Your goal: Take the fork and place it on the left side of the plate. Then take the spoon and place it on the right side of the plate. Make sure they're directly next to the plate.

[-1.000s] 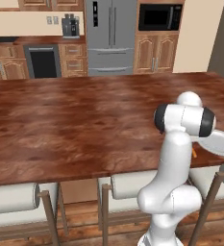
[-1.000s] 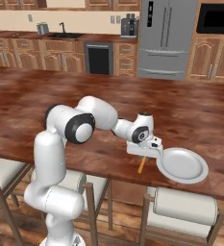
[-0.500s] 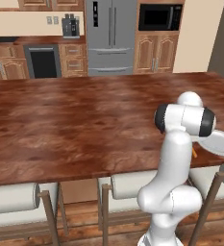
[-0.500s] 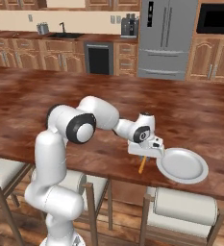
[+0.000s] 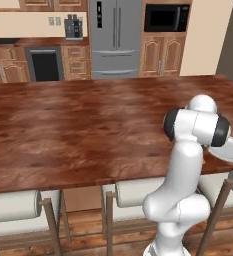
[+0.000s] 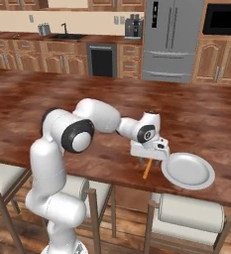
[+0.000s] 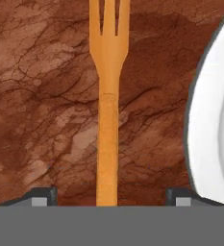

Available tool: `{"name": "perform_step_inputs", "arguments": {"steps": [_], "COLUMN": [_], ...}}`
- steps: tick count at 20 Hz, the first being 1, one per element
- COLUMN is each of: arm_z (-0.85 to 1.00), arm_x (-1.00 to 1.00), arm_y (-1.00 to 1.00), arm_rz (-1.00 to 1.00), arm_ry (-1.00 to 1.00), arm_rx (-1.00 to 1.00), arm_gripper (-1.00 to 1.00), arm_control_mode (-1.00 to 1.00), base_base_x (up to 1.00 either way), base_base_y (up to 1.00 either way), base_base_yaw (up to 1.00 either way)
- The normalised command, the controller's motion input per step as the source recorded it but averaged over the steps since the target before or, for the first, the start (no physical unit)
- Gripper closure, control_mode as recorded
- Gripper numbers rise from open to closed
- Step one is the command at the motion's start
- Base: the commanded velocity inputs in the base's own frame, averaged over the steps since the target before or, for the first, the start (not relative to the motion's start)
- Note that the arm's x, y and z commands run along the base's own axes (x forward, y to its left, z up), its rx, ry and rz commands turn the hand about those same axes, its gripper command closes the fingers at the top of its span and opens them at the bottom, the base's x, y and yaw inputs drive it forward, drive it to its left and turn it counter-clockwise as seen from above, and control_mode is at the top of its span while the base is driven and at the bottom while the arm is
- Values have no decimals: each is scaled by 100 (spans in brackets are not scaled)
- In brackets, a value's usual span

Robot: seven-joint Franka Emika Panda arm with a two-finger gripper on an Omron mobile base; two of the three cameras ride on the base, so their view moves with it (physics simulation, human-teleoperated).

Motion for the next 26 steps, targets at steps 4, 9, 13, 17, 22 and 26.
{"name": "perform_step_inputs", "arguments": {"steps": [4, 9, 13, 17, 22, 26], "arm_z": [83, 78, 63, 48, 49, 58], "arm_x": [-54, -65, -68, -74, -78, -78], "arm_y": [14, 41, 70, 91, 100, 88], "arm_rz": [0, 1, 1, 0, 0, 0], "arm_ry": [-7, -8, -10, -13, -15, -19], "arm_rx": [0, 0, -2, -6, -7, -7], "arm_gripper": [-100, -100, -100, -100, -100, -100], "arm_control_mode": [-100, -100, -100, -100, -100, -100], "base_base_x": [0, 0, 0, 0, 0, 0], "base_base_y": [0, 0, 0, 0, 0, 0], "base_base_yaw": [0, 0, 0, 0, 0, 0]}}
